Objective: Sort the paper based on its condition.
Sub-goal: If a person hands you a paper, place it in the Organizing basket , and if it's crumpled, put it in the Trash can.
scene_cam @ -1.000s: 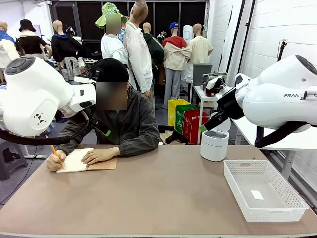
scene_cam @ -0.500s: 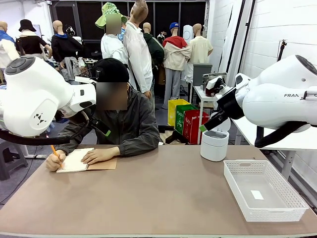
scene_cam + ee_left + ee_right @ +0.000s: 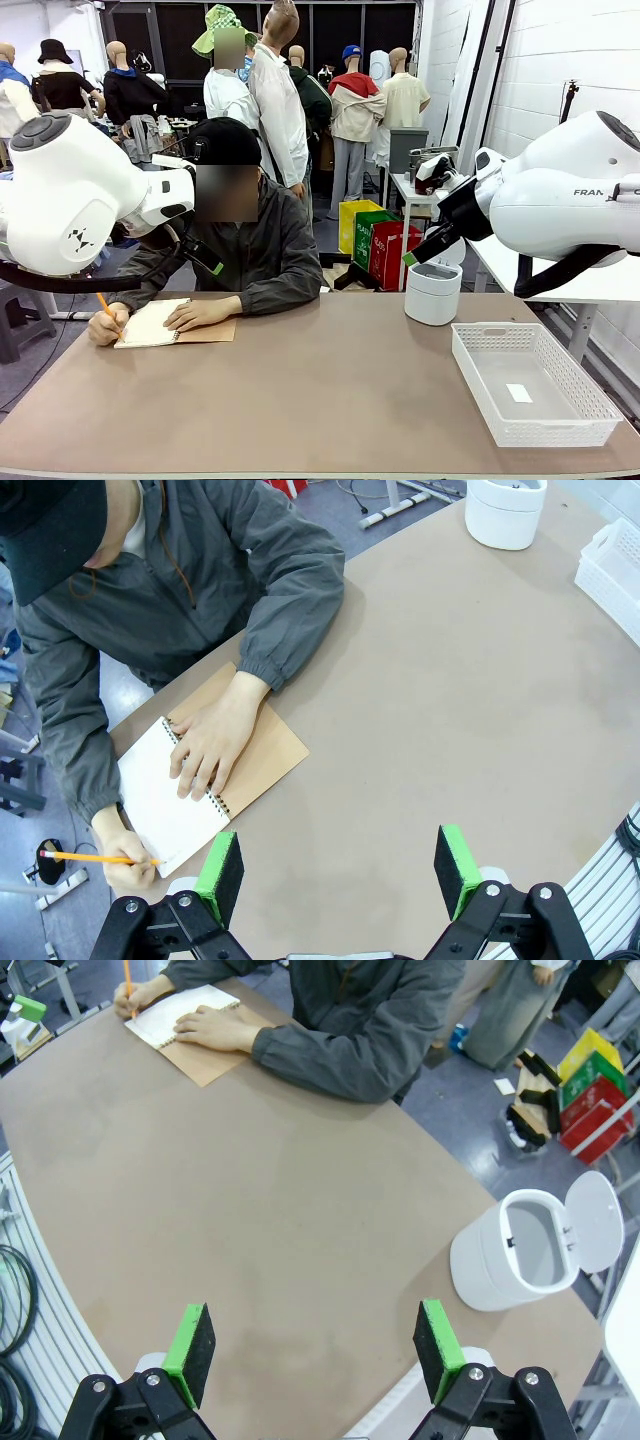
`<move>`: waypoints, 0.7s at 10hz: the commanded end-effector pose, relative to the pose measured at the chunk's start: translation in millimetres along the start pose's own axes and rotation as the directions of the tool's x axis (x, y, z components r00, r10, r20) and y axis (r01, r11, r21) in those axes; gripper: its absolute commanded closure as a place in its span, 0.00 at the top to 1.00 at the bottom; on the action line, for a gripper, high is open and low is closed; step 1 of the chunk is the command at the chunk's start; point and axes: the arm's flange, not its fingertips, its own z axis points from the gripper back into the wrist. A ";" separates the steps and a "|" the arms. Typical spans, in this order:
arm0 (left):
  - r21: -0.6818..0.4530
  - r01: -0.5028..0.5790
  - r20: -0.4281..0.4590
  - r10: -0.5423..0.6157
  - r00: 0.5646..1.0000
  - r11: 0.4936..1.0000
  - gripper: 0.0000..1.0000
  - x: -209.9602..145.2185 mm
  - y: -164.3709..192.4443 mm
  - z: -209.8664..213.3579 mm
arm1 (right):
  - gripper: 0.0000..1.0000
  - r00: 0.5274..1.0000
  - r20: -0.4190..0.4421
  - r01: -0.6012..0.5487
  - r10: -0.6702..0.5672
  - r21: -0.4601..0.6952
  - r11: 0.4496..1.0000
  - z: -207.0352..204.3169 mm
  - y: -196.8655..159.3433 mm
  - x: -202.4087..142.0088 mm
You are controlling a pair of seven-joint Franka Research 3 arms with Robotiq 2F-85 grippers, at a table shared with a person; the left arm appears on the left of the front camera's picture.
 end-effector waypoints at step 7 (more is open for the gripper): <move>0.005 0.000 -0.001 0.000 1.000 1.000 1.00 -0.2 0.0 -0.3 | 1.00 1.000 -0.001 0.000 0.000 0.004 1.000 -0.2 0.5 -0.1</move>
